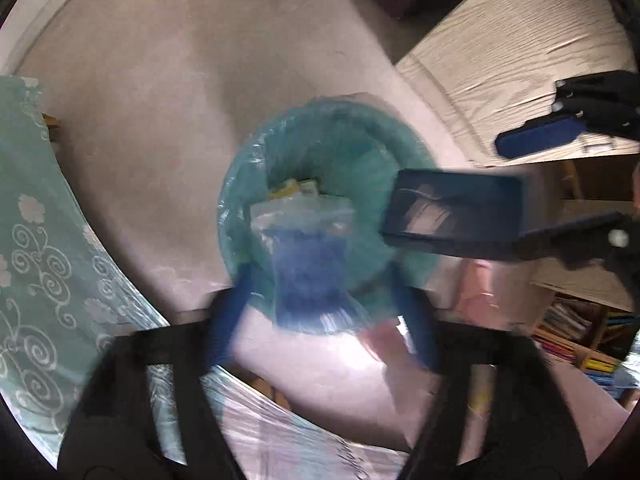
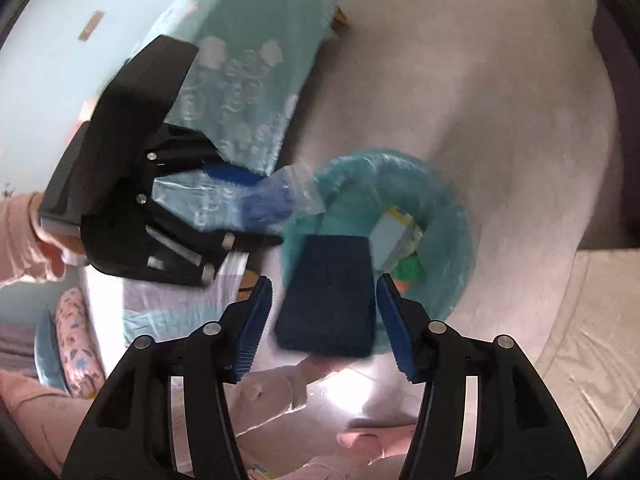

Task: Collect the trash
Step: 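Open both grippers to drop the pouch and box into the wastebasket, then move both open grippers back over the bed toward the white stick and red box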

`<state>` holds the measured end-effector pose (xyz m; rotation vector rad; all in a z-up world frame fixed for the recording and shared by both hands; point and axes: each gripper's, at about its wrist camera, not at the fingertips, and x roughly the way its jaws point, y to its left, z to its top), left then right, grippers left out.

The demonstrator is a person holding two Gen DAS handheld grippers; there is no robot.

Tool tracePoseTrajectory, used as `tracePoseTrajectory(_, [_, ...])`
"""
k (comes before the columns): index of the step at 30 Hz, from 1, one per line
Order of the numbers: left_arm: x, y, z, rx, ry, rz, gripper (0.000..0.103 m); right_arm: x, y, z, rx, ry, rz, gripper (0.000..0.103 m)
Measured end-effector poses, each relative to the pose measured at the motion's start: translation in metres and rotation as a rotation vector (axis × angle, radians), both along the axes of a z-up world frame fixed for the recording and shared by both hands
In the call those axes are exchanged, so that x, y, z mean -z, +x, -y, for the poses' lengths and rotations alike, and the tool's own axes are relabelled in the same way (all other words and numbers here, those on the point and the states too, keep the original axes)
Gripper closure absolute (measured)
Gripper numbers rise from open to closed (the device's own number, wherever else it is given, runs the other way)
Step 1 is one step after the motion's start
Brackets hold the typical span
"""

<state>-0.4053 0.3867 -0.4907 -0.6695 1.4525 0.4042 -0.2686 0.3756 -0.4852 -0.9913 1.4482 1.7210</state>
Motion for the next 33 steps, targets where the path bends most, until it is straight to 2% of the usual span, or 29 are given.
tracePoseTrajectory(1, [0.004, -0.001, 0.001, 0.016, 0.002, 0.001, 0.024, 0.001, 0.001, 0.002, 0.007, 0.005, 0.012, 0.027])
tracePoseTrajectory(2, [0.011, 0.0, 0.002, 0.017, -0.001, -0.023, 0.024, 0.002, 0.004, 0.004, 0.019, 0.006, 0.01, 0.027])
tracePoseTrajectory(4, [0.012, 0.0, 0.002, -0.002, -0.036, -0.012, 0.024, 0.003, 0.006, 0.007, 0.039, -0.001, 0.003, 0.027])
tracePoseTrajectory(10, [-0.005, -0.011, 0.0, -0.02, -0.037, 0.008, 0.02, -0.013, 0.011, 0.012, 0.03, 0.024, 0.007, 0.027])
tracePoseTrajectory(16, [-0.019, -0.011, -0.003, 0.008, -0.011, 0.002, 0.02, -0.044, 0.011, 0.017, 0.022, 0.045, -0.006, 0.027])
tracePoseTrajectory(20, [-0.048, -0.013, -0.001, 0.012, 0.007, 0.011, 0.019, -0.076, 0.011, 0.022, 0.033, 0.08, 0.0, 0.027])
tracePoseTrajectory(25, [-0.103, -0.017, 0.0, -0.007, 0.046, 0.028, 0.014, -0.157, 0.001, 0.031, 0.063, 0.202, 0.019, 0.027])
tracePoseTrajectory(29, [-0.169, -0.012, 0.007, 0.0, 0.122, 0.04, 0.011, -0.237, -0.001, 0.048, 0.098, 0.31, -0.028, 0.015])
tracePoseTrajectory(33, [-0.246, 0.01, 0.02, 0.063, 0.208, 0.122, 0.007, -0.321, 0.021, 0.079, 0.18, 0.409, -0.027, 0.014])
